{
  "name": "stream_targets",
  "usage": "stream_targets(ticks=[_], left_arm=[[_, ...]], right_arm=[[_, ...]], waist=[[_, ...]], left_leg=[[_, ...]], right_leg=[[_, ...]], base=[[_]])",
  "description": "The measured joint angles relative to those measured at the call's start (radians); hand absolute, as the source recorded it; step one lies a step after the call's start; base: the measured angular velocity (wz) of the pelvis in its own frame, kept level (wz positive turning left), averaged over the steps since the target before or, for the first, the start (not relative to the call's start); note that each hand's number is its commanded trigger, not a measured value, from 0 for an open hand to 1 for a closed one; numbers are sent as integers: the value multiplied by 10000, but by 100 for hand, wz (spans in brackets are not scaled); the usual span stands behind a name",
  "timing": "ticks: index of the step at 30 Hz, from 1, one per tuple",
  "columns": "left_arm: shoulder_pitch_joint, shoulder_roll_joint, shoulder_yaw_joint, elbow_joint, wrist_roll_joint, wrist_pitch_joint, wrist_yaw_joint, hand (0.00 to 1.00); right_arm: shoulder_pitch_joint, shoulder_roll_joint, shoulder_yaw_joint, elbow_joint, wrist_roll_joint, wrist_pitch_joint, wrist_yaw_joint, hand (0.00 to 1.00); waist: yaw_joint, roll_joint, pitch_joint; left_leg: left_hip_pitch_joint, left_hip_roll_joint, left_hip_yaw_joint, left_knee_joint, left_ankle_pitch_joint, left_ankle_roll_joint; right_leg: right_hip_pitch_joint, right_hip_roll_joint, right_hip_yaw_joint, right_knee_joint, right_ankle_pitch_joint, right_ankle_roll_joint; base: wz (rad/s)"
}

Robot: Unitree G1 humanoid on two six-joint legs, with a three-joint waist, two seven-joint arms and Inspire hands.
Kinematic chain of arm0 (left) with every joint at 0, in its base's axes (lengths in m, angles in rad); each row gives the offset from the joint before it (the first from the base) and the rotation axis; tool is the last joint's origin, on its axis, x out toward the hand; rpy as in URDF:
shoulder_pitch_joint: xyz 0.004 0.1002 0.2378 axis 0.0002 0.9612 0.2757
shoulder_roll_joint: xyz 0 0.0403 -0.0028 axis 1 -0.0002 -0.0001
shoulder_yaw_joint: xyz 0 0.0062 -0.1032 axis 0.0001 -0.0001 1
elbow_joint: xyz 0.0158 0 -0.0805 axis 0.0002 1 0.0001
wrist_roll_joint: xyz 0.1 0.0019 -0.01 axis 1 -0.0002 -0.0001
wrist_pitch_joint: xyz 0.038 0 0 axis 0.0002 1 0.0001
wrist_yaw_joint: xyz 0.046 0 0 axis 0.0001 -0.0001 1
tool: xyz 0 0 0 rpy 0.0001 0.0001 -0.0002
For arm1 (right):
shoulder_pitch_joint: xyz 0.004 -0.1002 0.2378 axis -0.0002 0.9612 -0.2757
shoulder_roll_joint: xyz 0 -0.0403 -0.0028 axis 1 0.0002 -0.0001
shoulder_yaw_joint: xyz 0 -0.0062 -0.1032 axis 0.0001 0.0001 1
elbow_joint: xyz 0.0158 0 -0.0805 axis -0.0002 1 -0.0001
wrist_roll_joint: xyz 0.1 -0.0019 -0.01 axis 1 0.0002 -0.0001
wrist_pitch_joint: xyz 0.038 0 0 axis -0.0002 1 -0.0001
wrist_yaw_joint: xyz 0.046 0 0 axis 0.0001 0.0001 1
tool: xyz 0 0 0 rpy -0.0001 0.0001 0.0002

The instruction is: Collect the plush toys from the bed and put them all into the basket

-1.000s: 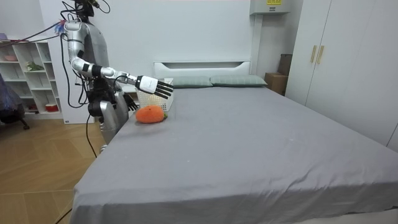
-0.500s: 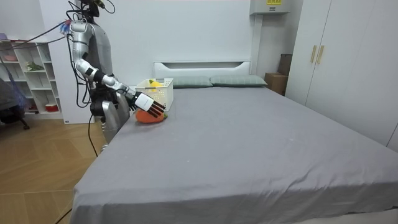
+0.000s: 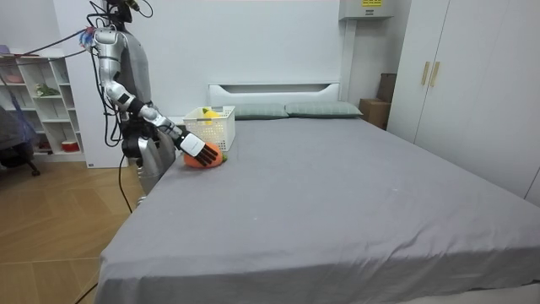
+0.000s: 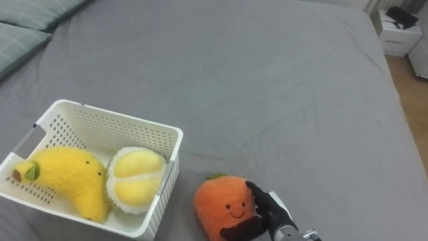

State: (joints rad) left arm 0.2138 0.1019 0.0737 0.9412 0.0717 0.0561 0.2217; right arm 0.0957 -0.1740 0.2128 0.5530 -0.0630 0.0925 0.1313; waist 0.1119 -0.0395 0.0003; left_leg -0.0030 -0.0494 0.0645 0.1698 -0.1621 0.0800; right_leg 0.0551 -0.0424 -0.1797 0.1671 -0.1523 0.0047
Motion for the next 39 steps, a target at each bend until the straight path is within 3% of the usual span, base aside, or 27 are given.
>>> stream_targets(ticks=[3,4,5,6,14,23,39], left_arm=[[73,22,10,3,40,0,0,0],[93,22,10,8,41,0,-1,0],[132,22,9,14,38,4,-2,0],[150,21,9,18,36,12,-26,0],[204,15,9,44,78,17,-179,0],[197,17,15,30,96,17,-379,0],[139,21,124,17,91,-24,-475,0]], right_arm=[[-59,68,-5,264,-231,-47,-60,1],[-77,76,-5,301,-245,-47,-74,7],[-142,91,-2,403,-253,-49,-83,69],[-230,98,-2,550,-253,-54,-92,100],[-496,92,-249,1035,-282,-122,-336,100],[-493,201,-81,1039,-290,-116,-183,100],[-463,271,-88,1819,195,-396,-193,100]], waist=[[25,-38,-12],[35,-49,-10],[42,-65,4],[40,-82,15],[46,-89,32],[58,32,113],[12,-41,59]], left_leg=[[-28,-16,-147,20,3,-4],[-27,-17,-159,21,3,-4],[-30,-22,-192,32,2,-3],[-39,-30,-233,48,2,-3],[-209,-106,-513,163,-3,1],[-279,-148,-690,183,-1,4],[-63,-152,-642,212,5,14]], right_leg=[[28,-4,-147,-5,0,0],[36,-4,-160,-8,0,0],[59,-5,-192,-15,0,0],[80,-10,-238,-25,0,0],[146,-43,-479,-169,-4,6],[129,-72,-669,-169,-9,15],[337,-92,-616,-169,-13,20]], base=[[14],[11],[9],[10],[11],[6],[0]])
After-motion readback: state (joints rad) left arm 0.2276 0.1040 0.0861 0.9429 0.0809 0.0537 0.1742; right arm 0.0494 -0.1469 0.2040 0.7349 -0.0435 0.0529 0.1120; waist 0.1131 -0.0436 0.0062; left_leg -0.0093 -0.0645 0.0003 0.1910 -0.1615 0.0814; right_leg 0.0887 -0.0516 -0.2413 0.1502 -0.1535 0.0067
